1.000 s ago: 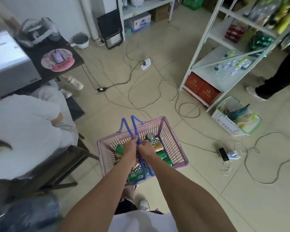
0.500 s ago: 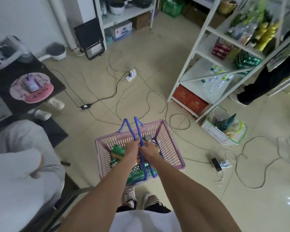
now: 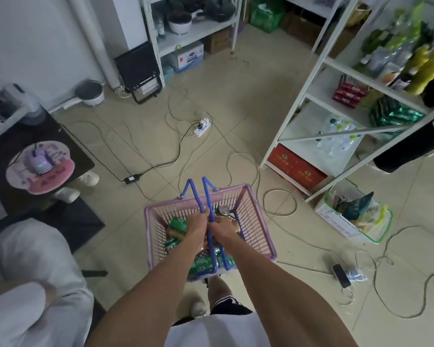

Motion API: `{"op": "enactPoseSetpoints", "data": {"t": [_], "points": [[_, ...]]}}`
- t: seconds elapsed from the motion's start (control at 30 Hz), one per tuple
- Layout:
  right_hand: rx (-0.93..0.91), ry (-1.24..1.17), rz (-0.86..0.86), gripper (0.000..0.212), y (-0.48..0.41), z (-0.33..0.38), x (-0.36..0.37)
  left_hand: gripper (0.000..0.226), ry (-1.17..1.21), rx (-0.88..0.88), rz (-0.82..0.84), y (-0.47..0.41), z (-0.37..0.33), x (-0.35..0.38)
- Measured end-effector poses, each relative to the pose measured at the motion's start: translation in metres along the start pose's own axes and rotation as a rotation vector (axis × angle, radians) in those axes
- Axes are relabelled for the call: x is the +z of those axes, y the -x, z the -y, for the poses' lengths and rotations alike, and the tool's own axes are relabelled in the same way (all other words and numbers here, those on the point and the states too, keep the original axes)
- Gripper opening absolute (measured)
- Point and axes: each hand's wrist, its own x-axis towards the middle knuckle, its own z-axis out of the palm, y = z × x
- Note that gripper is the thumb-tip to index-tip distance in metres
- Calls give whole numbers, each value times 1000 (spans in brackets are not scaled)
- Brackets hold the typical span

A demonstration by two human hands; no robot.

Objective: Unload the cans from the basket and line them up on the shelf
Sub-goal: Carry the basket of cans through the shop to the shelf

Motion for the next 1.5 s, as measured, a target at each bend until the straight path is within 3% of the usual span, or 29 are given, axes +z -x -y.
{"op": "enactPoseSetpoints", "data": {"t": [0.43, 0.67, 0.9, 1.03, 1.37, 1.5], "points": [[15, -33, 71, 24, -126, 106, -66, 34, -68, -45, -104, -71, -142, 77], [-34, -79, 62, 17, -172, 172, -99, 27, -46, 0, -50, -104, -217, 110], [-48, -51, -15, 25, -233, 240, -127, 36, -122, 74, -2, -153, -292, 147], [-53, -78, -25, 11, -278, 292, -139, 38, -122, 112, 35, -199, -345, 163], [75, -235, -165, 18, -433, 427, -174, 18, -133, 0, 196, -350, -499, 224], [185, -402, -292, 23, -481, 478, -217, 26, -66, -33, 212, -400, -571, 238]]}}
